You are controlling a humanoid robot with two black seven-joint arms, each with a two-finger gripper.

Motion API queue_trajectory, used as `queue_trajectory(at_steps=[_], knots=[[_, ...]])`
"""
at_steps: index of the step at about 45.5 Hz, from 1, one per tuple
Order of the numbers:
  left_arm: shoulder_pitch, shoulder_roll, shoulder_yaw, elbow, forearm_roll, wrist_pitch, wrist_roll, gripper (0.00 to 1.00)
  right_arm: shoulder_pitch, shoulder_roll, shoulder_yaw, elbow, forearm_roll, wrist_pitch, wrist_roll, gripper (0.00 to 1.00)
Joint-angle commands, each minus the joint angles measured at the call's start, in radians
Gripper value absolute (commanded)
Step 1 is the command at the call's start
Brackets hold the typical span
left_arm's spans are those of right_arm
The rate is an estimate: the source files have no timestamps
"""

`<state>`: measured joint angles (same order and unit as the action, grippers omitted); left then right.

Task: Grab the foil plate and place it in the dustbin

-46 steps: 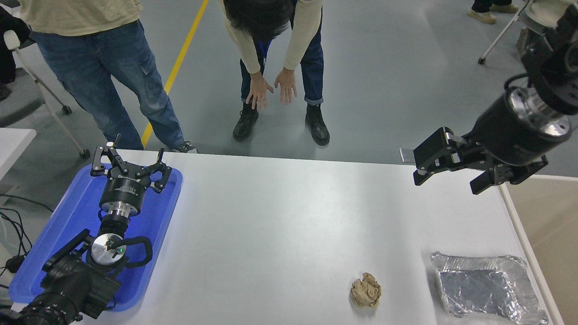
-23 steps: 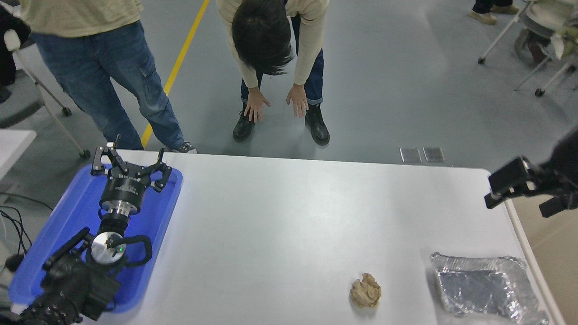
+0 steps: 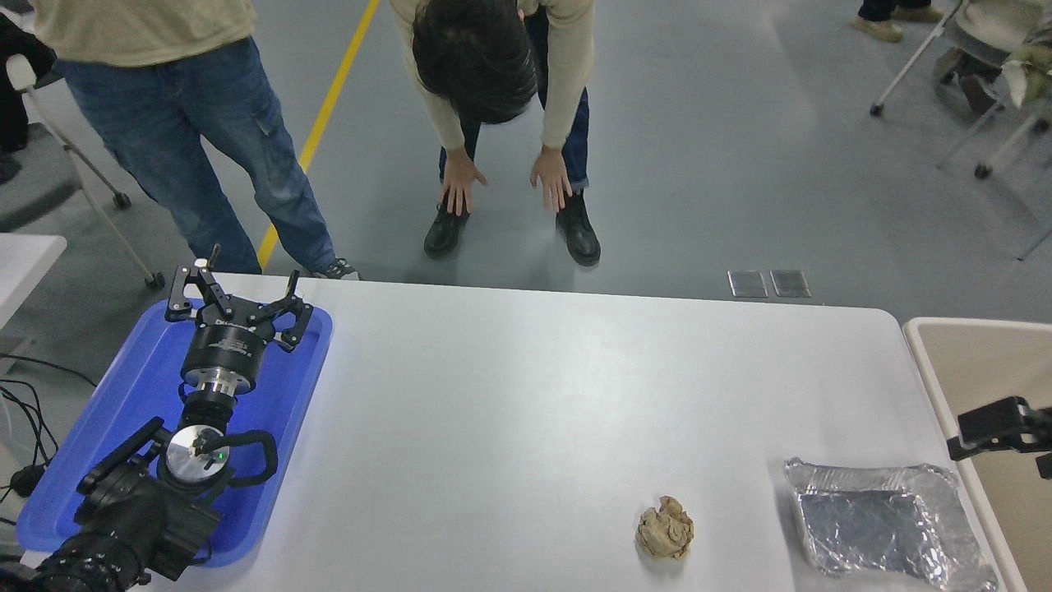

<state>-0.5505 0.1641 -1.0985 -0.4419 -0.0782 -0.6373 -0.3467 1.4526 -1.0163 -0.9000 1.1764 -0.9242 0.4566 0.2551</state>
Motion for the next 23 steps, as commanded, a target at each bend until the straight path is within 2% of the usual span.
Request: queue_trajectory(at_steps=[1, 5, 23], knots=[[0.0, 0.0, -0.001, 0.0, 0.0, 0.001, 0.0, 1.0, -0.322, 0.054, 0.156, -0.17, -0.091, -0.189, 0.027, 1.0], [0.0, 0.0, -0.001, 0.0, 0.0, 0.001, 0.0, 1.0, -0.365, 0.077, 0.158, -0.192, -0.091, -0.239, 0.032, 1.0], [0.0, 0.0, -0.001, 0.0, 0.0, 0.001, 0.0, 1.0, -0.501, 0.133, 0.311, -0.253, -0.074, -0.24, 0.02, 1.0]])
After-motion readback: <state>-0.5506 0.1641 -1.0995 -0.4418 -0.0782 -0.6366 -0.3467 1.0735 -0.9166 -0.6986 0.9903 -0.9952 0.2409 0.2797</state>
